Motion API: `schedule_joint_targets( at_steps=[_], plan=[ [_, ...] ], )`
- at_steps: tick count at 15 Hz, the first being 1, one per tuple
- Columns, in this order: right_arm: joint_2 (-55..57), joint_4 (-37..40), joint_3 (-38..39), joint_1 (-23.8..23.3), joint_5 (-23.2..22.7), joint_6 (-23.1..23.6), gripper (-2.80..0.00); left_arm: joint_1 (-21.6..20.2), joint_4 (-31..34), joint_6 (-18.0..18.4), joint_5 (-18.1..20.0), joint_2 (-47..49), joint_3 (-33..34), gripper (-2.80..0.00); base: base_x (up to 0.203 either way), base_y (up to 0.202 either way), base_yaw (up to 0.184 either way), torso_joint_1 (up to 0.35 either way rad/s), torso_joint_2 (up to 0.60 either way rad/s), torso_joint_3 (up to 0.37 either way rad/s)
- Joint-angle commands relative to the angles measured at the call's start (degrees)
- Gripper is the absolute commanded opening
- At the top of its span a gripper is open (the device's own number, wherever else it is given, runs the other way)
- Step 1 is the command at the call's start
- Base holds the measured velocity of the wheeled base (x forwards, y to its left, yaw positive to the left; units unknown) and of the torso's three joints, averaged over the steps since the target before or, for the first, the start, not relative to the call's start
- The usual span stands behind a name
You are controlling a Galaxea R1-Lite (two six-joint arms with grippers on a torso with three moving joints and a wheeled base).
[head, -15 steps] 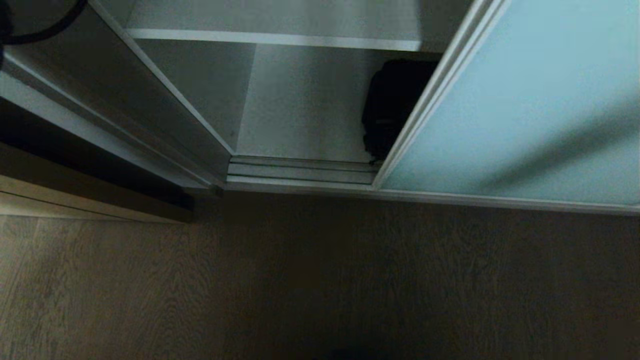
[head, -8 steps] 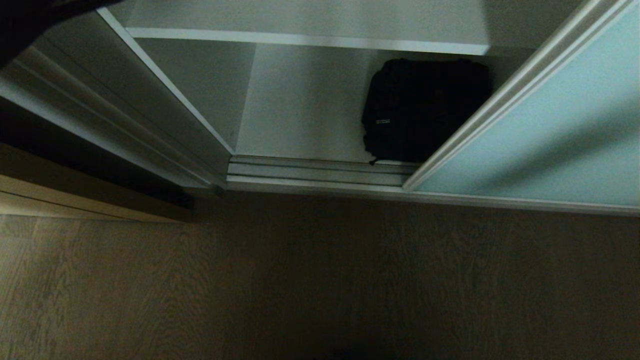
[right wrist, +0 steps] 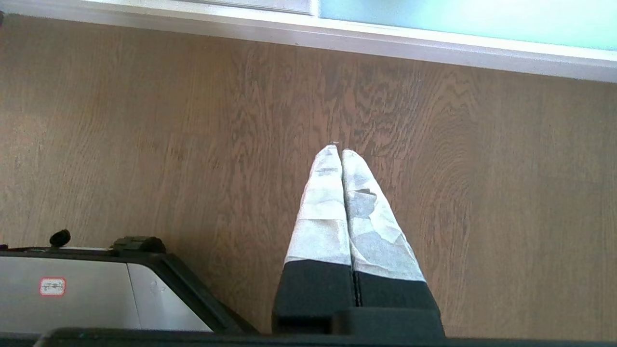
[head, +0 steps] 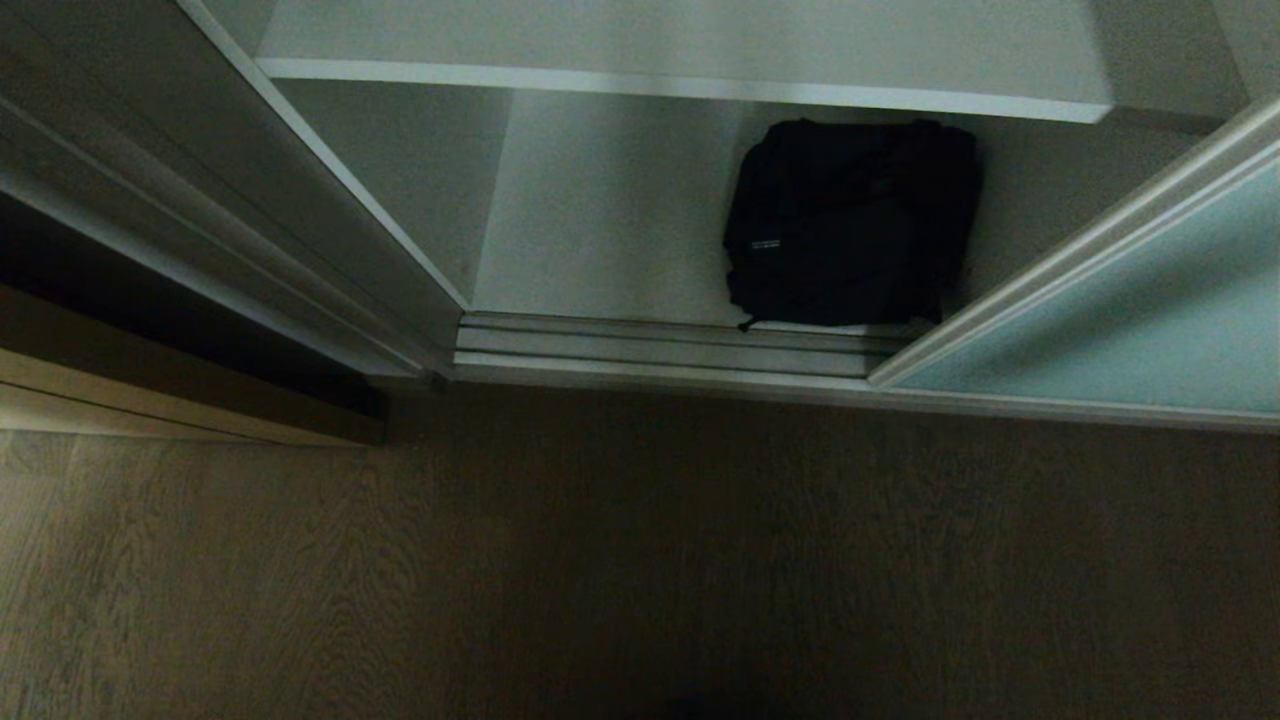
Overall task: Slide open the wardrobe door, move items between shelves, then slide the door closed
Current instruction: Open the door
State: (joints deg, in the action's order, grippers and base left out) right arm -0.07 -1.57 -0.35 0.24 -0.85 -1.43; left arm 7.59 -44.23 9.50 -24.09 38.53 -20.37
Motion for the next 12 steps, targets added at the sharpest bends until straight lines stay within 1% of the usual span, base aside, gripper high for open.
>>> schedule_joint_targets(
  at_steps=[1, 2, 4, 5, 6, 7, 8, 9, 10, 11, 12],
  plan=[
    [0.1, 0.0, 0.0, 0.0, 0.0, 0.0, -2.80, -4.3, 1.1, -1.4, -0.1, -16.7, 10.7, -2.80, 0.000, 0.000, 0.000, 0.000, 0.00, 0.000],
    [0.1, 0.0, 0.0, 0.0, 0.0, 0.0, -2.80, -5.0, 2.7, -2.1, 0.0, -20.1, 13.6, -2.80, 0.000, 0.000, 0.000, 0.000, 0.00, 0.000],
    [0.1, 0.0, 0.0, 0.0, 0.0, 0.0, -2.80, -5.9, 8.1, -4.1, 1.0, -26.0, 19.3, -2.80, 0.000, 0.000, 0.000, 0.000, 0.00, 0.000],
    [0.1, 0.0, 0.0, 0.0, 0.0, -0.1, -2.80, -6.6, 14.5, -6.4, 2.6, -28.5, 20.2, -2.80, 0.000, 0.000, 0.000, 0.000, 0.00, 0.000],
    [0.1, 0.0, 0.0, 0.0, 0.0, 0.0, -2.80, -6.9, 21.3, -7.8, 5.6, -32.2, 20.3, -2.80, 0.000, 0.000, 0.000, 0.000, 0.00, 0.000],
    [0.1, 0.0, 0.0, 0.0, 0.0, -0.1, -2.80, -7.2, 29.1, -8.5, 10.0, -35.9, 20.3, -2.80, 0.000, 0.000, 0.000, 0.000, 0.00, 0.000],
    [0.0, 0.0, 0.0, 0.0, 0.0, -0.1, -2.80, -7.4, 36.8, -9.3, 17.5, -38.1, 20.0, -2.80, 0.000, 0.000, 0.000, 0.000, 0.00, 0.000],
    [0.0, 0.0, 0.0, 0.0, 0.0, -0.1, -2.80, -7.5, 40.5, -11.0, 22.7, -38.4, 20.1, -2.80, 0.000, 0.000, 0.000, 0.000, 0.00, 0.000],
    [0.1, 0.0, 0.0, 0.0, 0.0, -0.1, -2.80, -7.6, 43.8, -11.8, 23.9, -38.3, 19.7, -2.80, 0.000, 0.000, 0.000, 0.000, 0.00, 0.000],
    [0.0, 0.0, 0.0, 0.0, 0.0, -0.1, -2.80, -7.6, 45.3, -11.3, 23.9, -38.4, 19.1, -2.80, 0.000, 0.000, 0.000, 0.000, 0.00, 0.000],
    [0.1, 0.0, 0.0, 0.0, 0.0, -0.1, -2.80, -7.6, 44.9, -10.9, 23.8, -38.3, 19.2, -2.80, 0.000, 0.000, 0.000, 0.000, 0.00, 0.000]
  ],
)
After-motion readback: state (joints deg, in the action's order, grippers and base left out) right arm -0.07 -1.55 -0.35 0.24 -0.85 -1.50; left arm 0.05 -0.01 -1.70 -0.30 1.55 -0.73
